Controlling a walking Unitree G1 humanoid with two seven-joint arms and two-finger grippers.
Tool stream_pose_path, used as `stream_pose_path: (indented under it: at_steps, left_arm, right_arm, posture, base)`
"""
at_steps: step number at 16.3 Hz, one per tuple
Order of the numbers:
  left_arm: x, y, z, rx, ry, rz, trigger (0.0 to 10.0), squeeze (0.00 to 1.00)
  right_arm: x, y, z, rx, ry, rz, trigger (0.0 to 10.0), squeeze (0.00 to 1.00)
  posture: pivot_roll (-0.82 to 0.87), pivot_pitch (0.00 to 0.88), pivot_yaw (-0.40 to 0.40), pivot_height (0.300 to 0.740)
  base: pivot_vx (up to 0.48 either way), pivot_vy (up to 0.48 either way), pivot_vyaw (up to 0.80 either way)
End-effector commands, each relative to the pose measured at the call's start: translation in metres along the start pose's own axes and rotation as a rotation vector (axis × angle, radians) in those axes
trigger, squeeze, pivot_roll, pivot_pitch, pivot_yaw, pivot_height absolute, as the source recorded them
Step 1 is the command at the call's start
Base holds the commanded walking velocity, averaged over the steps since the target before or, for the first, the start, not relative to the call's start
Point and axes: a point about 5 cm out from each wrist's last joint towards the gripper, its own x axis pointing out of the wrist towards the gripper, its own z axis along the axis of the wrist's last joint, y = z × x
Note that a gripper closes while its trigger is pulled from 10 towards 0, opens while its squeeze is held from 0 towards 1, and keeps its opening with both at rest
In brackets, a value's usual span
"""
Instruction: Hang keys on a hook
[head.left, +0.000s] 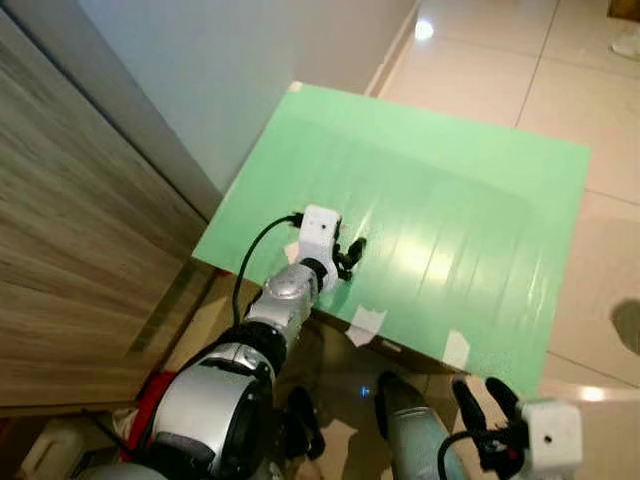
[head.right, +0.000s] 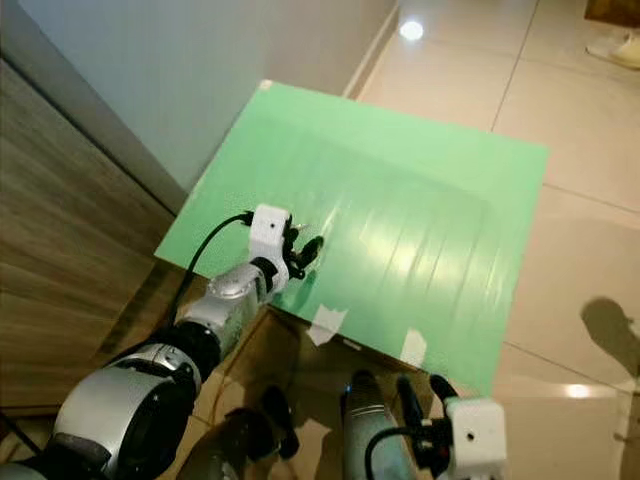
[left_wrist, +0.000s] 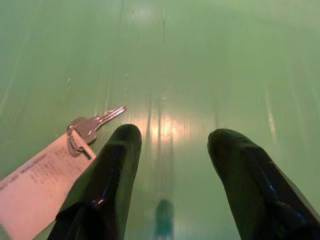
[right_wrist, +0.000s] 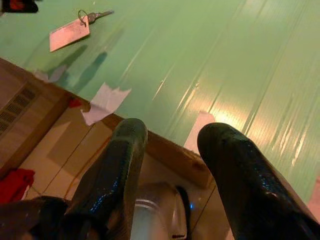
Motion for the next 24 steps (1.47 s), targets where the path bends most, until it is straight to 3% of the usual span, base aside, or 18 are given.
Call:
stream_pose_path:
  at_steps: [1, 10, 16, 18, 19, 20, 21, 23, 24]
  left_arm:
    - [-0.004, 0.0, -0.016, 0.016, 0.049, 0.027, 10.0, 0.0]
    - [-0.002, 0.004, -0.012, 0.154, 0.065, 0.143, 10.0, 0.0]
    - [0.0, 0.004, -0.002, 0.161, 0.02, 0.21, 10.0, 0.0]
    - [-0.003, 0.014, 0.002, 0.117, -0.023, 0.179, 10.0, 0.0]
    - [-0.006, 0.026, 0.006, 0.087, -0.051, 0.179, 10.0, 0.0]
    - [-0.009, 0.033, 0.01, 0.08, -0.074, 0.18, 10.0, 0.0]
    - [-0.013, 0.046, 0.017, 0.074, -0.109, 0.189, 10.0, 0.0]
    - [-0.03, 0.087, 0.043, 0.083, -0.212, 0.259, 10.0, 0.0]
    - [-0.032, 0.091, 0.045, 0.079, -0.225, 0.266, 10.0, 0.0]
  right_arm:
    - [-0.007, 0.004, -0.003, 0.005, 0.033, 0.0, 10.0, 0.0]
    - [-0.016, 0.011, -0.003, 0.004, 0.033, -0.022, 10.0, 0.0]
    - [-0.022, 0.015, -0.003, -0.003, 0.034, -0.034, 10.0, 0.0]
    - [-0.008, 0.013, -0.002, 0.011, 0.0, -0.047, 10.0, 0.0]
    - [0.006, 0.012, -0.001, 0.018, -0.025, -0.04, 10.0, 0.0]
    - [0.014, 0.011, 0.001, 0.023, -0.04, -0.037, 10.0, 0.0]
    - [0.032, 0.008, 0.003, 0.025, -0.07, -0.03, 10.0, 0.0]
    - [0.087, 0.006, 0.019, 0.012, -0.151, 0.043, 10.0, 0.0]
    - [0.093, 0.006, 0.021, 0.012, -0.159, 0.051, 10.0, 0.0]
  posture:
    - [-0.6, 0.359, 0.171, 0.731]
    - [-0.64, 0.381, 0.19, 0.731]
    - [-0.67, 0.385, 0.205, 0.731]
    - [-0.62, 0.333, 0.221, 0.731]
    - [-0.57, 0.28, 0.225, 0.731]
    - [-0.57, 0.28, 0.225, 0.731]
    - [-0.51, 0.23, 0.22, 0.731]
    - [-0.37, 0.086, 0.182, 0.731]
    - [-0.37, 0.086, 0.182, 0.731]
  base:
    - [0.0, 0.0, 0.0]
    - [0.0, 0.0, 0.0]
    - [0.0, 0.0, 0.0]
    - [0.0, 0.0, 0.0]
    - [0.0, 0.0, 0.0]
    - [0.0, 0.0, 0.0]
    - [0.0, 0.0, 0.0]
    - [0.0, 0.0, 0.0]
    - [0.0, 0.0, 0.0]
